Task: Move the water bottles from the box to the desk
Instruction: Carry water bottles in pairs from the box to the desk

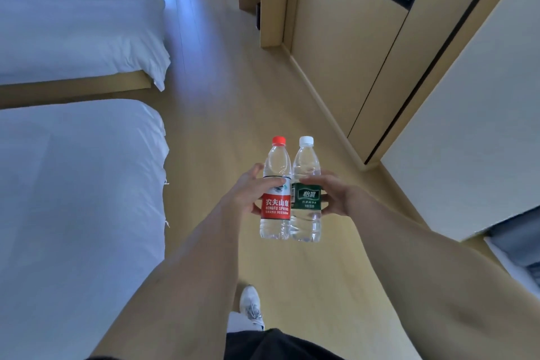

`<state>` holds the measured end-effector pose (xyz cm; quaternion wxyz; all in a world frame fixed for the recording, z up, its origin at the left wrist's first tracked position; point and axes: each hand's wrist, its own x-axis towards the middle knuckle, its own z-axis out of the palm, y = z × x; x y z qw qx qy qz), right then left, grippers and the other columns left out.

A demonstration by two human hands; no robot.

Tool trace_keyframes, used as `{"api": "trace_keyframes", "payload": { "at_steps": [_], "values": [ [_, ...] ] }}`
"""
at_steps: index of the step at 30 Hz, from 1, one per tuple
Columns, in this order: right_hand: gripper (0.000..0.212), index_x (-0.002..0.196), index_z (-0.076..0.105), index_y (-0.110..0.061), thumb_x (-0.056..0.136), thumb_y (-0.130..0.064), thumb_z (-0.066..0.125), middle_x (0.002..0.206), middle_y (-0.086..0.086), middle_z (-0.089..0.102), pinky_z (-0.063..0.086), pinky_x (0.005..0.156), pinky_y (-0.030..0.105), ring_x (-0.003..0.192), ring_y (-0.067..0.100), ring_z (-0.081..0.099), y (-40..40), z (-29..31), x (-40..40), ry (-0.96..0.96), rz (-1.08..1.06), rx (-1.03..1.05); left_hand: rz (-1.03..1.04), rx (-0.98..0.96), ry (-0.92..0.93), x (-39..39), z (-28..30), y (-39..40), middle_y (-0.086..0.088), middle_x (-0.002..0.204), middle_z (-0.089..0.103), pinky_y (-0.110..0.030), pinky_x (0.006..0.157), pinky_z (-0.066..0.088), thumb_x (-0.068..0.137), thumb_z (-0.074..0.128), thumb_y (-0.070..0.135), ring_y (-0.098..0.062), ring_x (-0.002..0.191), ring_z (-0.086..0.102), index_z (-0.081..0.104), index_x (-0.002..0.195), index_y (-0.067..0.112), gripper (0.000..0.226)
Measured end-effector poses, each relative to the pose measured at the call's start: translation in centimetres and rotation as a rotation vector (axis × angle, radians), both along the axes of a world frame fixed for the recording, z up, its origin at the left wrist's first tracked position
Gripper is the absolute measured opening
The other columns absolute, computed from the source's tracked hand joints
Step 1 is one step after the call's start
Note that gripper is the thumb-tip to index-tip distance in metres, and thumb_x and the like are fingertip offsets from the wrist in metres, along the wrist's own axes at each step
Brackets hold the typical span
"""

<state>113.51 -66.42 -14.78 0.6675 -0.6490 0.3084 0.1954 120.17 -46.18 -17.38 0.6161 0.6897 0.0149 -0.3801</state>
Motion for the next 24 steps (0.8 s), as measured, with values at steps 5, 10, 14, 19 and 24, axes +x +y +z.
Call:
{"api": "trace_keyframes", "payload": {
  "at_steps": [5, 10, 14, 19, 24],
  "values": [
    [0.028, 0.11, 0.064, -0.023, 0.084, -0.024, 0.075, 0.107, 0.008, 0.071, 0.051, 0.093, 0.059, 0.102, 0.029, 0.066, -0.1, 0.5, 10.2, -0.015, 0.024, 0.017, 0.026, 0.004, -0.007, 10.1, 0.8, 0.1, -0.007, 0.097, 0.078, -0.061, 0.079, 0.059, 0.066, 0.085, 0.037, -0.03, 0.093, 0.075, 0.056, 0.12, 0.038, 0.061],
    [0.043, 0.124, 0.06, -0.025, 0.084, -0.024, 0.075, 0.113, 0.008, 0.069, 0.056, 0.082, 0.051, 0.102, 0.029, 0.067, -0.7, -0.4, 18.6, -0.009, 0.059, 0.067, 0.062, 0.018, 0.005, 17.8, 0.5, -0.1, -0.007, 0.097, 0.078, -0.062, 0.08, 0.058, 0.059, 0.086, 0.039, -0.029, 0.092, 0.075, 0.06, 0.11, 0.041, 0.057],
    [0.044, 0.125, 0.058, -0.026, 0.084, -0.023, 0.074, 0.115, 0.009, 0.068, 0.056, 0.082, 0.053, 0.102, 0.029, 0.066, -1.9, -1.6, 24.9, 0.008, 0.097, 0.098, 0.089, 0.044, 0.005, 23.6, -0.4, -1.0, -0.005, 0.097, 0.078, -0.061, 0.079, 0.058, 0.059, 0.087, 0.039, -0.027, 0.09, 0.076, 0.058, 0.112, 0.041, 0.06],
    [0.047, 0.129, 0.052, -0.027, 0.086, -0.021, 0.072, 0.121, 0.012, 0.065, 0.055, 0.086, 0.055, 0.106, 0.031, 0.065, -4.6, -3.0, 34.3, 0.011, 0.139, 0.123, 0.121, 0.049, 0.003, 31.8, -1.0, -3.3, -0.007, 0.094, 0.078, -0.057, 0.077, 0.059, 0.058, 0.088, 0.038, -0.027, 0.084, 0.076, 0.057, 0.114, 0.041, 0.064],
    [0.045, 0.126, 0.049, -0.021, 0.088, -0.019, 0.071, 0.124, 0.016, 0.063, 0.051, 0.093, 0.06, 0.112, 0.036, 0.063, -8.1, -2.6, 45.0, 0.035, 0.196, 0.134, 0.207, 0.054, 0.022, 41.5, -0.4, -7.4, -0.015, 0.105, 0.074, -0.06, 0.08, 0.058, 0.068, 0.085, 0.029, -0.032, 0.088, 0.073, 0.051, 0.129, 0.032, 0.07]
  ]
}}
